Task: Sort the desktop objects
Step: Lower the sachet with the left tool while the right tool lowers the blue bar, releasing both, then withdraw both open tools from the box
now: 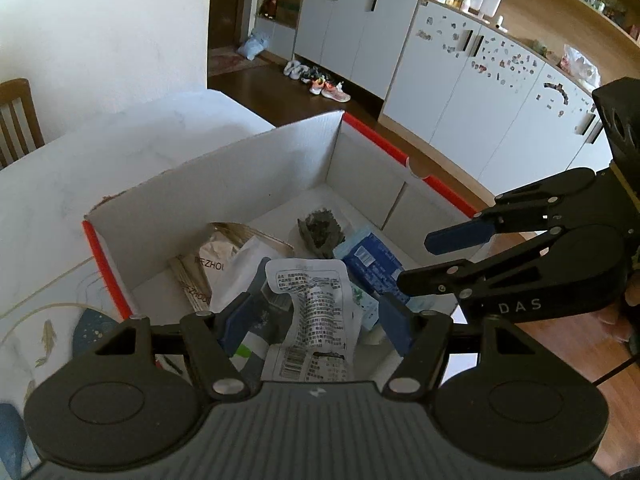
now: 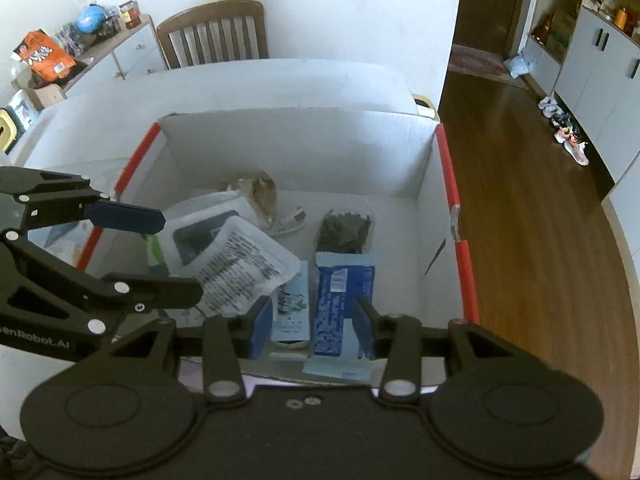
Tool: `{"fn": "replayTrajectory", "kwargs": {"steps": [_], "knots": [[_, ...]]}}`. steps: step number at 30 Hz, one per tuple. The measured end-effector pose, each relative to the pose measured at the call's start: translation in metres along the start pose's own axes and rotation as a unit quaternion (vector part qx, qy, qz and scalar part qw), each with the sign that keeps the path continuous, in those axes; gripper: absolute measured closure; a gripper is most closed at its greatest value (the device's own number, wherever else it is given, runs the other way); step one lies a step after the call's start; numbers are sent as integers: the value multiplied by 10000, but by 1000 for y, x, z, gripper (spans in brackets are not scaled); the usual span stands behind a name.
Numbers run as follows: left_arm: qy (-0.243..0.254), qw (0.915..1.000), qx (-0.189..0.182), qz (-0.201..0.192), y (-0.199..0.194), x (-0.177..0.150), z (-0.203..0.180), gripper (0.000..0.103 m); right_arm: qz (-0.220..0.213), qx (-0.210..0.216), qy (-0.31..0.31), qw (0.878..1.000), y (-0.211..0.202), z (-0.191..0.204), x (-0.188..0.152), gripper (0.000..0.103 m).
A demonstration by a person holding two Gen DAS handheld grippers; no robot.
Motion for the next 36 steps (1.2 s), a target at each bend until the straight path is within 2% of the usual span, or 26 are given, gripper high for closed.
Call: {"fn": "replayTrajectory", "kwargs": {"steps": [4,11,19,26,28,29,30,36], "knots": [[-24,10000,43,-72,-9,-2,1,31,-99,69,70,9999,-8,3,-3,59],[-103,9997,88,-183,-26,-9,6,29,-332,54,44,9994,-24,11,-9,59],[-300,9990,234,-233,-43,-19,16,19,-360,31,102,9993,-30,22,-15,56],[-477,9980,276,-297,-55,-34,28,15,-467,-6,221,9987,-35,29,-24,54],[-516,9977,308,-325,-57,-37,30,3,-497,-9,204,9986,-36,31,-26,51],[-524,9975,317,-338,-59,-39,31,1,-523,-16,223,9984,-36,32,-27,46],[-527,9975,320,-353,-60,-41,31,0,-565,-21,241,9981,-37,33,-29,38],[-535,9967,430,-438,-67,-48,34,0,-765,-58,184,9969,-44,43,-38,36]]}}
Point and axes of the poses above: each gripper's, at about its wrist camera, not at the fingertips, and y roughly the way its jaws point, z to its left, x to its top, the point moved 3 cm from there along y, roughly the way its jaws point, and after that the axes turned 4 degrees about y, right-handed, at the moved point
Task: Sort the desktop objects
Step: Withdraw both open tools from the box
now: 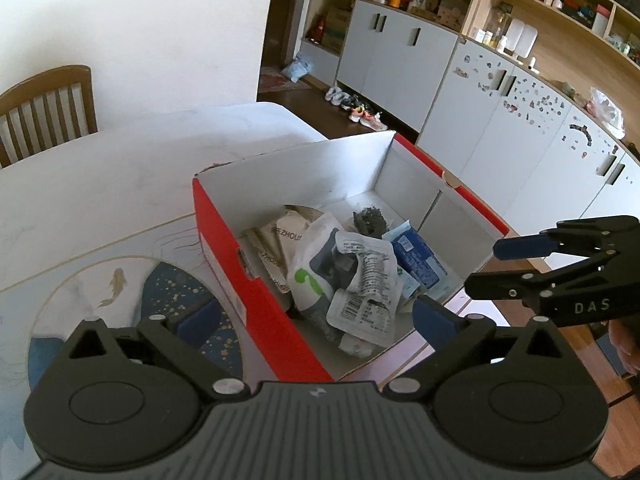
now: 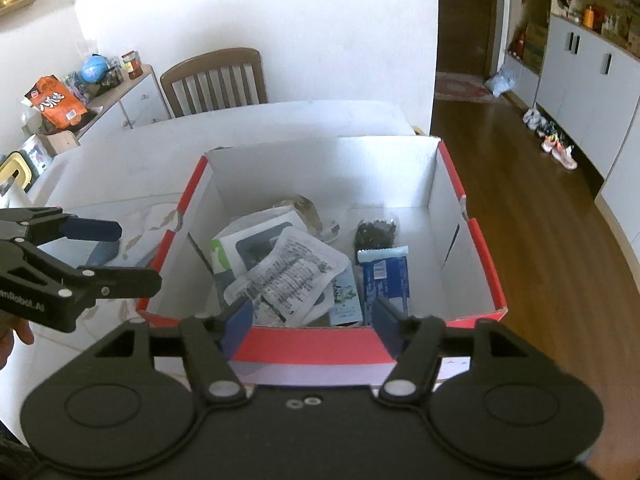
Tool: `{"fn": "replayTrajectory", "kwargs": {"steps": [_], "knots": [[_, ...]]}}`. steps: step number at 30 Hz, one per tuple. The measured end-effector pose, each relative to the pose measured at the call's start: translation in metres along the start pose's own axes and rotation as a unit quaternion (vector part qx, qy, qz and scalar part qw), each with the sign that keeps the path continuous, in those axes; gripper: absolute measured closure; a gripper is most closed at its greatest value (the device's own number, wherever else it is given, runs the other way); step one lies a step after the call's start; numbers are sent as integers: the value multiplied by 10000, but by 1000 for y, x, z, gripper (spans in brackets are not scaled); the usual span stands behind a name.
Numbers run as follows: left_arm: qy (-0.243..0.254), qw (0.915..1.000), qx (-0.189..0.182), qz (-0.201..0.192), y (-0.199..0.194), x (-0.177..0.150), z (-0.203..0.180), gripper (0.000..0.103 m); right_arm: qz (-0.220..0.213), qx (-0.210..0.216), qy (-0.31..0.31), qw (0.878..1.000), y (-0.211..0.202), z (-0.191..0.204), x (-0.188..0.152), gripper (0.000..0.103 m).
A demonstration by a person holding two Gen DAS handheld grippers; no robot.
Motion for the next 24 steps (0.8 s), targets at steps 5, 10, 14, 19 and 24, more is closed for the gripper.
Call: {"fn": "replayTrajectory", "kwargs": {"steps": [5,10,14,19,24], "knots": [[-16,9998,172,-120,-9,-5,4,0,-149,-21,5,9999,-7,6,-4,32],[70,9990,405,-150,-14,-9,8,0,-162,-83,28,9998,-8,13,-8,32],[114,9987,475,-161,-19,-13,10,0,-143,-95,16,9999,-9,21,-13,32],[123,9986,495,-137,-22,-17,13,0,-111,-118,17,9999,-9,28,-18,32],[100,9984,536,-114,-23,-21,16,0,-105,-138,49,9998,-9,34,-22,32]]}}
Point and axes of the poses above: each gripper's, at about its wrist camera, not at the fingertips, and y roughly the way its jaws point, z to its left, x to its top, the point moved 3 cm from there along y, roughly the way its jaws point, and after that the axes turned 4 degrees about y, right-handed, at the moved point
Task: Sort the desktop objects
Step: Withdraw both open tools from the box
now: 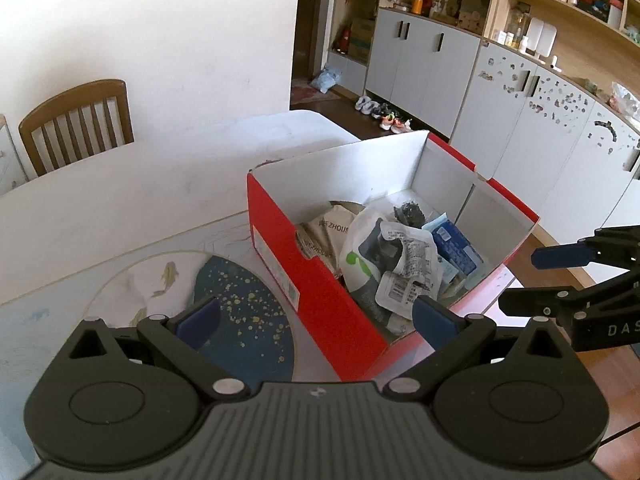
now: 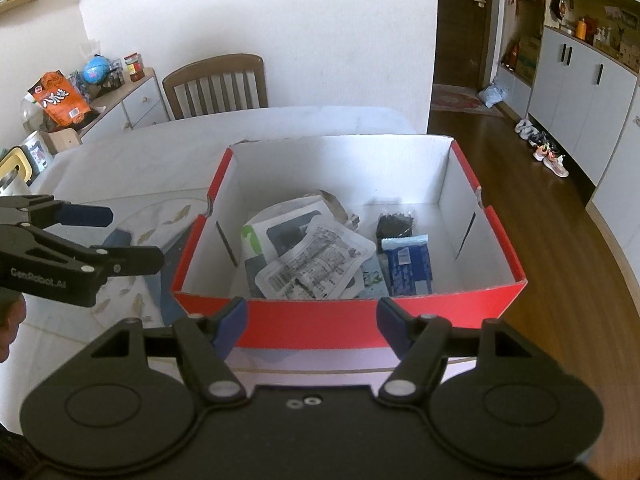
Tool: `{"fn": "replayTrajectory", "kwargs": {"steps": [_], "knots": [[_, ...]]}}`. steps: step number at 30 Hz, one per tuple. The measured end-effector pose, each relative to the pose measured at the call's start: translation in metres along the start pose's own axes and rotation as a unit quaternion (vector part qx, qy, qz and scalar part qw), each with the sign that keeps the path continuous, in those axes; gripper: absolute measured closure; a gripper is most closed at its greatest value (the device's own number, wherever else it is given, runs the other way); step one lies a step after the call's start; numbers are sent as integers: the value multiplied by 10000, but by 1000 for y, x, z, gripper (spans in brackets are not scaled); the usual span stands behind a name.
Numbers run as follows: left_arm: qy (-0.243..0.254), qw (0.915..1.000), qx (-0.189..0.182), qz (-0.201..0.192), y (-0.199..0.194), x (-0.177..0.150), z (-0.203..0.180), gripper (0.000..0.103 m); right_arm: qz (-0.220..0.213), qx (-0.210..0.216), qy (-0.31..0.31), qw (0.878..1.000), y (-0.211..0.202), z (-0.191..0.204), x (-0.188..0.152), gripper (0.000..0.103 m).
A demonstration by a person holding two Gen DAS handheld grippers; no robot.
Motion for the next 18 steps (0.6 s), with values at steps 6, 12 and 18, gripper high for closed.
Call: {"fn": "replayTrajectory", "kwargs": {"steps": [6,12,18], "knots": [[-19,10000,-29,30,1,-2,1,0,7,-56,49,10000,0,1,-2,32],[-21,10000,-94,-26,0,-1,1,0,30,-60,70,10000,1,1,-3,32],[4,9999,-172,-4,2,-2,0,0,43,-50,123,9999,1,2,-3,32]]}}
Point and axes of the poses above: each gripper's, at about its wrist camera, not at the fingertips, and y roughly the way its jaws point, z to its left, x to its top, the point moved 3 cm from there along y, roughly the way its jaws point, and after that the axes turned 4 degrees about y, right-handed, at the moved point
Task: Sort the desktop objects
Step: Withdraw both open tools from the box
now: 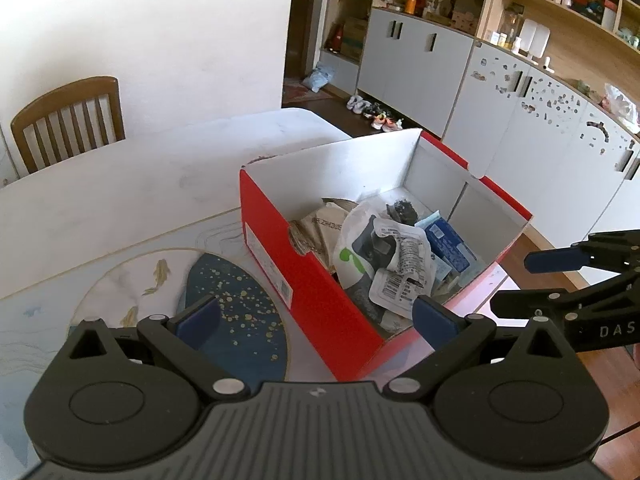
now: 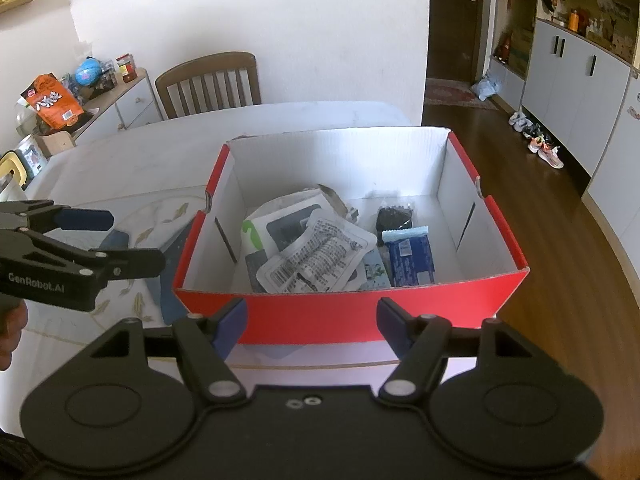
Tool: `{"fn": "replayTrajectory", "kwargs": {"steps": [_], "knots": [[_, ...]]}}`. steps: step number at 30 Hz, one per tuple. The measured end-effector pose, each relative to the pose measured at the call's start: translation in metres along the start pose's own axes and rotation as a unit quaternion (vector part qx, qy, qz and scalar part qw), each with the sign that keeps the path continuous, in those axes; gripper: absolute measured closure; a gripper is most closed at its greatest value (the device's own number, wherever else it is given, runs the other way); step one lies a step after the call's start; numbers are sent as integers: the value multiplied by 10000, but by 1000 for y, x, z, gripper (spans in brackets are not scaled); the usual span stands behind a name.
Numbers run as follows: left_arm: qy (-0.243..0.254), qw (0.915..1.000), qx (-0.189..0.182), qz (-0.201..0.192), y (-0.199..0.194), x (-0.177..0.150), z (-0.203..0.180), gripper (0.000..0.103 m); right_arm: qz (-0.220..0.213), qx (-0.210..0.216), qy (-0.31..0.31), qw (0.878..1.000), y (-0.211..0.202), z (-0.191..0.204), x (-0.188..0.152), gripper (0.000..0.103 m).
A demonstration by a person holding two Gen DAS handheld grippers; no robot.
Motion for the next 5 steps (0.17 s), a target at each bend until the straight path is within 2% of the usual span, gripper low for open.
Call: {"fn": "replayTrajectory", "kwargs": {"steps": [5], "knots": [[-7,10000,-26,29,1,-1,2,0,12,-19,35,10000,0,1,1,32]]}}
Point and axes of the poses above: each gripper's, at about its wrist camera, not at the fingertips, and y roughly the way its jaws point, z to its left, x to its top, the point moved 3 cm from there along y, roughly the way its jaws point, and after that the axes turned 4 degrees about y, right-handed, at the moved point
